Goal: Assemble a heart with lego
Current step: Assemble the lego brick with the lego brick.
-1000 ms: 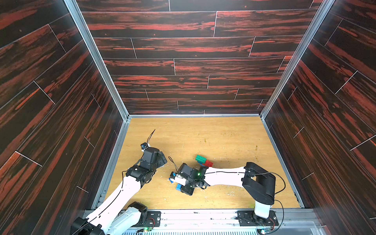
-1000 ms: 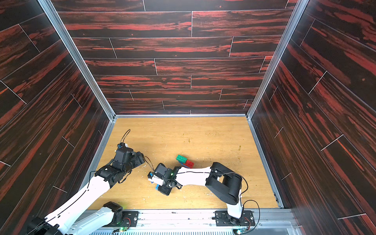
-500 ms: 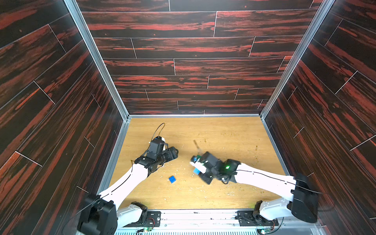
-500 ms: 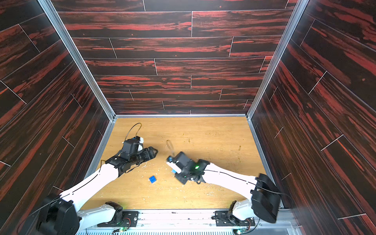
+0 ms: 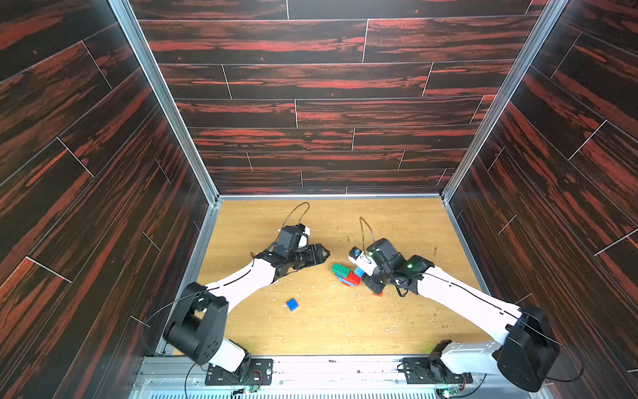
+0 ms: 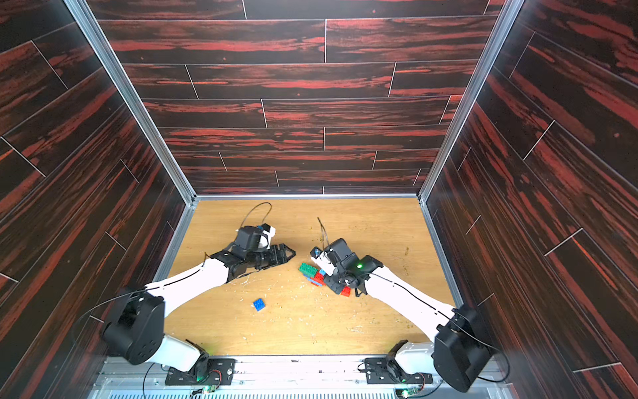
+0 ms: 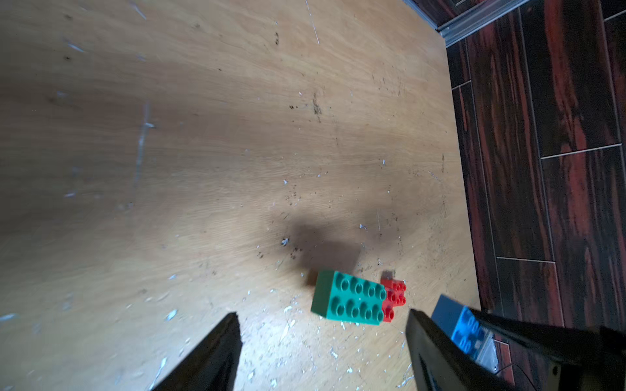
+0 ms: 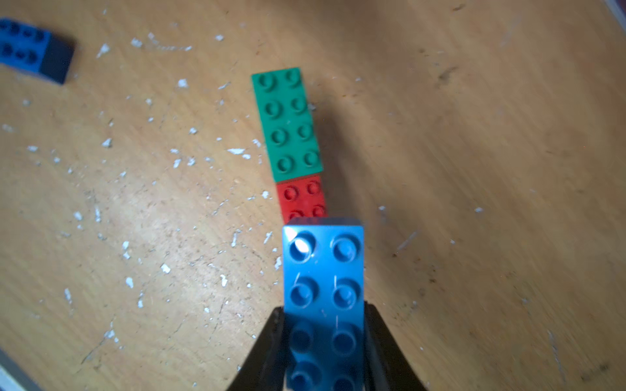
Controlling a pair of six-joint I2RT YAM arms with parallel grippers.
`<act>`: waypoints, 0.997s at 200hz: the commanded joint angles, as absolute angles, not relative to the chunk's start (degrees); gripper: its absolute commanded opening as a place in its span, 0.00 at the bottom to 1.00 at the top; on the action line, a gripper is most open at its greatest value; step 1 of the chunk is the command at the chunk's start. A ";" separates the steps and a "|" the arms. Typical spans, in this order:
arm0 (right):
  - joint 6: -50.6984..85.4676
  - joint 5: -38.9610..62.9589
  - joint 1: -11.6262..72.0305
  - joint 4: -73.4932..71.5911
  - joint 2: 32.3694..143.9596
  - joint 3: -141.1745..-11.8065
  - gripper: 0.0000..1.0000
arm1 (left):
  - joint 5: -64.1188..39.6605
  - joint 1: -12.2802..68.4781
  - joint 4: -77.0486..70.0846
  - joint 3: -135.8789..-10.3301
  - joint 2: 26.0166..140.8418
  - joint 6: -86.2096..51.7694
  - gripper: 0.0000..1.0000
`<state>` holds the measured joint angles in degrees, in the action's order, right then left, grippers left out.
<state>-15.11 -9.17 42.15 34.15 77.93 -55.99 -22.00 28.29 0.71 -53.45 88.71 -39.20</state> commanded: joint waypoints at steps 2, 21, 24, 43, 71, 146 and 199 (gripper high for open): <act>-19.83 -4.85 42.22 34.06 81.01 -57.19 0.00 | -23.76 29.60 -2.09 -55.77 90.65 -37.77 0.81; -21.56 -4.04 42.21 34.21 83.39 -58.31 0.00 | -25.13 29.73 -3.75 -56.16 93.35 -38.55 0.78; -21.72 -3.98 42.25 34.15 83.69 -58.42 0.00 | -25.29 29.79 -4.23 -56.14 93.68 -38.72 0.77; -22.86 -4.65 42.18 34.70 85.87 -59.38 0.00 | -26.22 30.21 -5.89 -56.31 95.19 -39.16 0.76; -23.86 -4.22 42.19 34.74 87.35 -61.43 0.00 | -26.37 31.01 -6.45 -56.68 96.83 -39.24 0.75; -24.51 -2.57 40.74 34.91 88.85 -61.47 0.00 | -28.80 31.97 -8.17 -57.19 99.82 -39.90 0.69; -21.97 -1.58 39.39 35.44 90.86 -62.10 0.00 | -29.00 32.43 -8.34 -56.13 99.76 -39.87 0.64</act>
<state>-23.62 -3.40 40.45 34.28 89.34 -60.53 -28.23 32.08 -7.42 -55.79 100.18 -40.14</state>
